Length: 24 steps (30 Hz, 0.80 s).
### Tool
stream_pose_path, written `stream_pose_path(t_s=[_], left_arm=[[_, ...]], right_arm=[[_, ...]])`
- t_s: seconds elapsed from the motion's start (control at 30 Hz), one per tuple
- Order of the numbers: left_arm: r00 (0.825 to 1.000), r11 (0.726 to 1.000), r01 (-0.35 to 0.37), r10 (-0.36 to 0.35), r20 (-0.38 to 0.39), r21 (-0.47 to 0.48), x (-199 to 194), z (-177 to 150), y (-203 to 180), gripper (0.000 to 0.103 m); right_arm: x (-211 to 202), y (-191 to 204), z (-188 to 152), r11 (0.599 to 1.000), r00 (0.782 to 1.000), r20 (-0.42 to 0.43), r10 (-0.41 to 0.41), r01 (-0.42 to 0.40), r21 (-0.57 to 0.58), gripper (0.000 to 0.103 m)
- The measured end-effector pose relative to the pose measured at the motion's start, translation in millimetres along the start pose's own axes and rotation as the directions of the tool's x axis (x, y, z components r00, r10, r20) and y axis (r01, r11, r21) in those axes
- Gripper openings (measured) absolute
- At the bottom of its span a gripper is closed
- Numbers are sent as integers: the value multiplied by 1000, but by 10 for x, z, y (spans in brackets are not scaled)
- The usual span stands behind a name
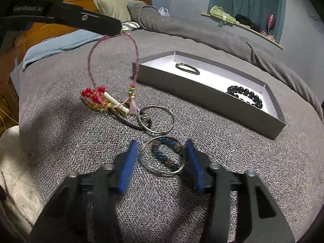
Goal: Organize jewelry
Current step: 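Grasp the pink string bracelet with the left tool while the right tool grasps a silver hoop, then place the pink bracelet and silver hoop in the tray, opening both tools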
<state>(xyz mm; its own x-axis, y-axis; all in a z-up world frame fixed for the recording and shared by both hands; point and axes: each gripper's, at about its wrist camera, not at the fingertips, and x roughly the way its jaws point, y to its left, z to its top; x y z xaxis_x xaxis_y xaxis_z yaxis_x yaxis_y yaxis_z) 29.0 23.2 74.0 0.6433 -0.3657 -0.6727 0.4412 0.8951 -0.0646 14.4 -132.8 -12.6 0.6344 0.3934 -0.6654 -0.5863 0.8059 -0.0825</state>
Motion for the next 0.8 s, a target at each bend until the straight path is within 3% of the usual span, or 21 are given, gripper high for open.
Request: stream_pose_path(t_s=[0.27,0.47,0.67,0.8], left_arm=[[999,1000,-3,3,38,5,-133,73,19,5],[997,1000,-16,17,78,-2,-193,300,151,5],[994,1000,-3,6,110,-30,-26,582,310,5],[992,993,37,-24,124,-108,280,753,458,5]], right_arm=[[-110,-53,46,999,999,30,19,-20,29,47],[-277,-221,223,998,996,85,15,-21,67,47],[-327,-511,412,994,990,131,-44,30,109,47],[-295,-723,518,987,983,158,-89,66,148,47]])
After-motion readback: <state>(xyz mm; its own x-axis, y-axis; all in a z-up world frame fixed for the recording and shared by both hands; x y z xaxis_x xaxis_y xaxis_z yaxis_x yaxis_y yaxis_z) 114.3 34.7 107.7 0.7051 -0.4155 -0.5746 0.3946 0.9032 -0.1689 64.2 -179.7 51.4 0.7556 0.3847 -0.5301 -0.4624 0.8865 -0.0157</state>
